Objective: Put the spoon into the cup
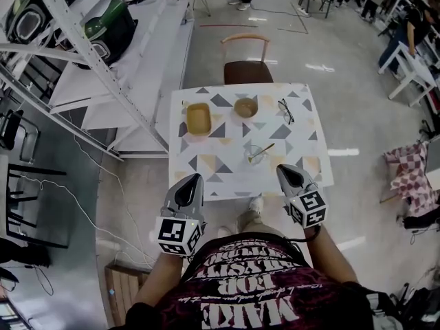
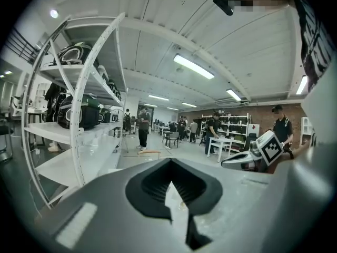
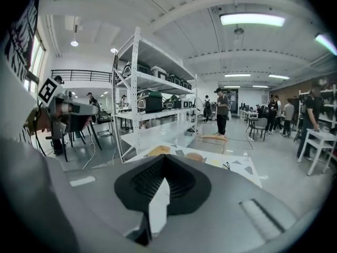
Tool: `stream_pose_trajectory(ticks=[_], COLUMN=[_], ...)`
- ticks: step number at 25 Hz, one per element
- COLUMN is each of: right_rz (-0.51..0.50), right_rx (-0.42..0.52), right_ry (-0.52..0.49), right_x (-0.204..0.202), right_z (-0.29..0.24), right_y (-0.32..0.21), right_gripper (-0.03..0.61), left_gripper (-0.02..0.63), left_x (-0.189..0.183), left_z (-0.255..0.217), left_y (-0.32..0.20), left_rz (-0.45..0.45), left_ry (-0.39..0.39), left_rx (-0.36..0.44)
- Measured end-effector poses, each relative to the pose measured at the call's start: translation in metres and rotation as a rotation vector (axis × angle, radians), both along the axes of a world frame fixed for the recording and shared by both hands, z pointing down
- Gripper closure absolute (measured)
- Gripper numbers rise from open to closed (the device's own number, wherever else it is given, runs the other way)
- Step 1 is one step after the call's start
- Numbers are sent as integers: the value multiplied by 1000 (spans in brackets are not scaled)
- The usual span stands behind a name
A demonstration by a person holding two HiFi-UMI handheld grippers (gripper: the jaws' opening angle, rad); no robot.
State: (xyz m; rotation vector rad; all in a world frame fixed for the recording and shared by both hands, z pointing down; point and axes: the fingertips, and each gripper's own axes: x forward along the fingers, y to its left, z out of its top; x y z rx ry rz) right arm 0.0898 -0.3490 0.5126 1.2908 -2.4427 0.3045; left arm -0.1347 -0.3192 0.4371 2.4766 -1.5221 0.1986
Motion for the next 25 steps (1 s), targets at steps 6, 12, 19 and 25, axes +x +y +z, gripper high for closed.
stream_pose_trajectory(ticks=[6,12,19,25], right_rz=[-21,-40,-32,22], right_rx=[111,214,256,241], right_ry=[-58,-91,-107,-83], right_x=[-9,-15,-16,1], right_z=[-73,-134,-160,-149], right_y=[27,50,73,82], right_gripper=[551,551,551,551], left_gripper=[612,612,612,612], left_x=[1,-7,-7,4], left_z=[-37,-74,-80,-74], left_y=[12,25,37,45], left_rz=[44,52,80,111], left_ry=[13,33,47,56], left_rx=[73,147,167,167])
